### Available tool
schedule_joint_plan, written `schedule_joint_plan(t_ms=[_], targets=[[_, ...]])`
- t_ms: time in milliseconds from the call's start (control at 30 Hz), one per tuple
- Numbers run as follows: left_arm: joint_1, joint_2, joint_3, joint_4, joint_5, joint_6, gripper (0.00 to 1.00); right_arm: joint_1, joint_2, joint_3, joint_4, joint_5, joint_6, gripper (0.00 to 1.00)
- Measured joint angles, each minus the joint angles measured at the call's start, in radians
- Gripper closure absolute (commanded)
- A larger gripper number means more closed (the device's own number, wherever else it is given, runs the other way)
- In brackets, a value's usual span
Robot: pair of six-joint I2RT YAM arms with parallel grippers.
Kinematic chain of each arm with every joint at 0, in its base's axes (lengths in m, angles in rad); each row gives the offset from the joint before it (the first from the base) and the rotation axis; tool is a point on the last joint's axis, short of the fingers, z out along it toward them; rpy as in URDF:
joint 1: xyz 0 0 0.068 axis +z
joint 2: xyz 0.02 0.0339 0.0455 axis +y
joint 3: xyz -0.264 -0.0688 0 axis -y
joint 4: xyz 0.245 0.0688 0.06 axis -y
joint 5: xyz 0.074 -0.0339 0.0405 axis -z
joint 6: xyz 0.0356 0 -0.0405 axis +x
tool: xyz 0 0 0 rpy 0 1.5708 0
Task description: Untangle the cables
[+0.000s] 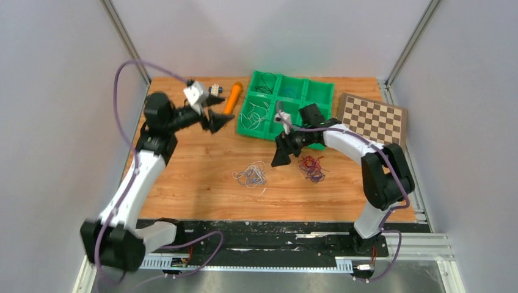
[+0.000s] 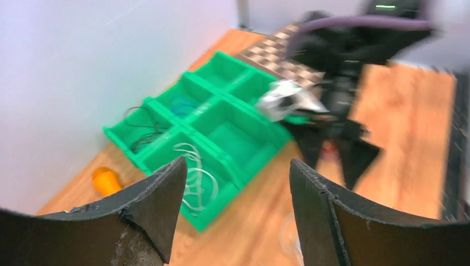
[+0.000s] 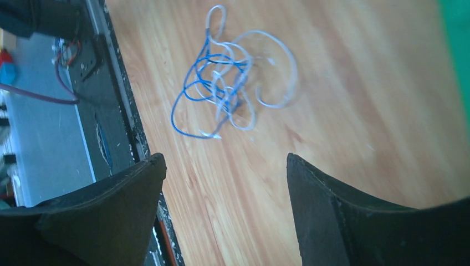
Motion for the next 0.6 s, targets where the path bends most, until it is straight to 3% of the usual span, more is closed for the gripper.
schedule_joint_plan(t_ms=[133,233,367,533,600], targets=[[-0.032,-0.402,-0.292,-0.169,0.071,0.181,0.21,0.171,0.119,0.029,0.037,0.043,0.015,0.22],[-0.038,-0.534,-0.481,-0.298,0.083,0.269,0.21,0.245,0.214,0.058,0.057,0.081,0.033,0.4],[-0.046,-0.621,-0.655,-0.453,0.061,0.368,0.29,0.285,0.307,0.119,0.074,0.108,0.063,0.76],[-0.133,-0.647,-0.697,-0.491,0.009,0.538,0.4,0.286,0.311,0.132,0.092,0.079,0.082,0.99],[-0.174,-0.645,-0.722,-0.466,-0.024,0.596,0.42,0.285,0.303,0.13,0.092,0.053,0.086,1.0]])
